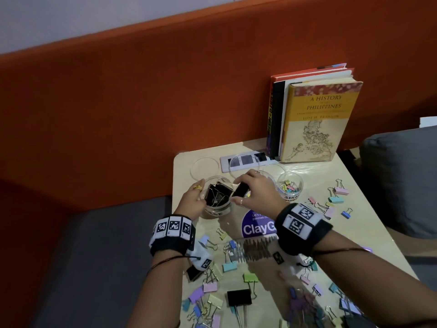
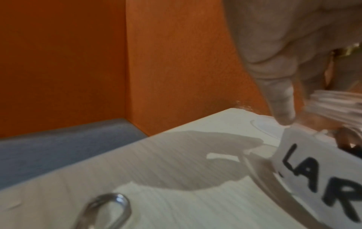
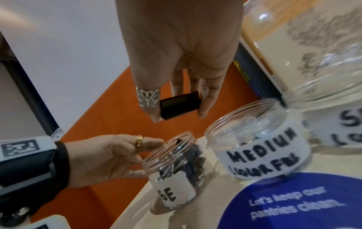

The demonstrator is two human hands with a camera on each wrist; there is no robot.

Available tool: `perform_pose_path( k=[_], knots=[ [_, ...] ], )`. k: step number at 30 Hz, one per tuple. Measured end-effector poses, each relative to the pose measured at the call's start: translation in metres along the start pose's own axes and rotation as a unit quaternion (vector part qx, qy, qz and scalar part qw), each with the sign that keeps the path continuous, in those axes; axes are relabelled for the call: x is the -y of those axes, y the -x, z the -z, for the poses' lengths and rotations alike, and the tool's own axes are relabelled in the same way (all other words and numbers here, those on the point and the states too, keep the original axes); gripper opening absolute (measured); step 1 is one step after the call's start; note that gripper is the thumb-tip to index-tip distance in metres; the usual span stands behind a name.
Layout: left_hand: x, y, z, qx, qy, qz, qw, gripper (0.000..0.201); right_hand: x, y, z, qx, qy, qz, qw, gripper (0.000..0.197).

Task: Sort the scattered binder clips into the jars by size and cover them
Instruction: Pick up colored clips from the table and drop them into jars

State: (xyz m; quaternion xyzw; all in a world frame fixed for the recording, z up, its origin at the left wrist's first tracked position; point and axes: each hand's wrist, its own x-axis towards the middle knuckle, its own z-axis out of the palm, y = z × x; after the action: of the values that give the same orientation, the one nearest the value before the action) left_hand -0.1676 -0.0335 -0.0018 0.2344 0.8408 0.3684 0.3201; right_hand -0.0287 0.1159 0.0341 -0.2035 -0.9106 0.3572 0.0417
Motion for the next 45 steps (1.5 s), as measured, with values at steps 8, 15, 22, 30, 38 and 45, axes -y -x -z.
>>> perform_pose_path(
  k=[8,15,22,30,38,45],
  knots=[
    [0.003,0.008,0.0,-0.029,-0.075,-0.015,0.997,0.095,0.034,-0.032,-0.039,-0.01,-0.017,-0.022,1.0,0.045],
    [0.004,0.005,-0.005,-0.086,-0.09,-0.023,0.992,0.092,0.024,-0.03,-0.05,0.104,0.061,0.013,0.993,0.03],
    [0.005,0.003,-0.004,-0.092,-0.104,-0.018,0.99,0.099,0.021,-0.033,-0.045,0.079,0.139,0.092,0.983,0.018],
    [0.004,0.002,-0.001,-0.073,-0.105,-0.009,0.992,0.107,0.01,-0.047,-0.046,0.067,0.269,0.093,0.956,0.028],
    [0.004,0.005,-0.001,-0.063,-0.103,-0.012,0.993,0.107,0.019,-0.064,-0.026,0.093,0.375,0.136,0.912,0.02],
    [0.005,0.005,-0.001,-0.064,-0.106,-0.011,0.992,0.106,0.017,-0.061,-0.015,0.202,0.277,0.129,0.93,0.019]
  ],
)
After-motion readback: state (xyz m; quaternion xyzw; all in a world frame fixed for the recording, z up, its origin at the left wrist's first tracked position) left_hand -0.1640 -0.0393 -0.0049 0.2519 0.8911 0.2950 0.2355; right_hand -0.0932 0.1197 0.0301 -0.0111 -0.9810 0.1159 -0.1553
